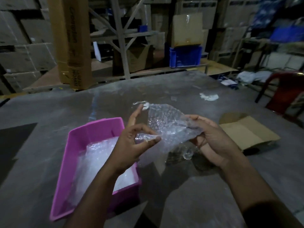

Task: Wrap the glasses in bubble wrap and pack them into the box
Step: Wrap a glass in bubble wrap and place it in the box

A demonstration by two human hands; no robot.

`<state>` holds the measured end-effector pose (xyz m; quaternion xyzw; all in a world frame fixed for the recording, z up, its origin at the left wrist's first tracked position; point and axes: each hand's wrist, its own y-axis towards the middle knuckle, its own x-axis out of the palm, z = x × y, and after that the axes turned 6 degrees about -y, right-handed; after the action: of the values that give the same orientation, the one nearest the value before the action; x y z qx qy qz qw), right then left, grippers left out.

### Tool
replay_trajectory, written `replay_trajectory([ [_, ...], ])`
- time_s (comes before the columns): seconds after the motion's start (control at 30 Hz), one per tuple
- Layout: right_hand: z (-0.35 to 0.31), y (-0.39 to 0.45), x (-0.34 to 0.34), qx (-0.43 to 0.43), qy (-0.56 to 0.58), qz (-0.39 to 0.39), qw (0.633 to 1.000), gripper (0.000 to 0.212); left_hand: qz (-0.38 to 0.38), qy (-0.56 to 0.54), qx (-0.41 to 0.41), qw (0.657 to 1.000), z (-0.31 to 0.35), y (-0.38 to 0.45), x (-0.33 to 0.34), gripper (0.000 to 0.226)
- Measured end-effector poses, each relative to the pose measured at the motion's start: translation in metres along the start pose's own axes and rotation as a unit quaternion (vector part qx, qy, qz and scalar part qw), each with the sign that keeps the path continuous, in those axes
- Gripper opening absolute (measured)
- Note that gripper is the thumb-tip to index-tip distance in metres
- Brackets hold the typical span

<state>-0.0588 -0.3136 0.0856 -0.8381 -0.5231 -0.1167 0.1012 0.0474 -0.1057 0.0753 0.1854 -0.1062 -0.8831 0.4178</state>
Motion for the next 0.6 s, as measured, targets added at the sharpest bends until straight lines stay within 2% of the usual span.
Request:
replay_trajectory([
  [0.13,-0.012,-0.010,-0.032,0.001,-0.019,0.019,1.000,0.025,-0.116,-0.034,-0.014,0.993,0.011,0.020,0.030,0.014],
  [0.2,-0.019,-0.013,-0.046,0.009,-0.018,0.024,0.999,0.026,-0.137,-0.056,-0.021,0.989,0.012,0.028,0.050,0.015],
  [0.33,-0.027,-0.015,-0.077,0.009,-0.014,0.037,0.999,0.041,-0.094,-0.103,-0.005,0.990,0.011,0.039,0.089,0.013],
  [0.43,-0.027,-0.010,-0.104,-0.022,-0.073,0.110,0.991,0.028,-0.041,-0.145,-0.014,0.988,0.012,0.050,0.109,0.011],
  [0.5,-0.027,-0.008,-0.122,-0.084,-0.119,0.151,0.978,0.032,-0.022,-0.149,-0.021,0.988,0.013,0.057,0.120,0.006],
  [0.53,-0.028,-0.007,-0.130,-0.121,-0.137,0.141,0.973,0.033,-0.017,-0.145,-0.021,0.989,0.013,0.061,0.125,0.005],
  [0.6,-0.034,-0.006,-0.142,-0.172,-0.187,0.057,0.965,0.034,-0.012,-0.141,-0.026,0.990,0.014,0.068,0.134,0.007],
])
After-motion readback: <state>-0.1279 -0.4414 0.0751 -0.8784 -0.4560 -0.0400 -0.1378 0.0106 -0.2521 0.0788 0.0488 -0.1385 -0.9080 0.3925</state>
